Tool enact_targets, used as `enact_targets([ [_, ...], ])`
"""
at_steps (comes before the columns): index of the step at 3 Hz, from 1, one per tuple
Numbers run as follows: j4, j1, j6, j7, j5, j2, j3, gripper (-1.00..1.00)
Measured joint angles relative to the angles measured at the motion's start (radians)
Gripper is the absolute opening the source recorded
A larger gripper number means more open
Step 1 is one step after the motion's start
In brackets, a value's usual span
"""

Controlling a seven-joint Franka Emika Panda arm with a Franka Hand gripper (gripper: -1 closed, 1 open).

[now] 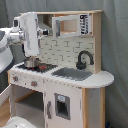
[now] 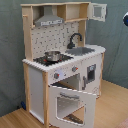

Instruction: Play with the kitchen

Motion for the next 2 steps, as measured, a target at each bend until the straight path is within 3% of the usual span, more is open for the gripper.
enact_targets([
  [2, -0.011, 0.000, 0.143, -0.097, -0.001, 0.001, -0.106, -1.00],
])
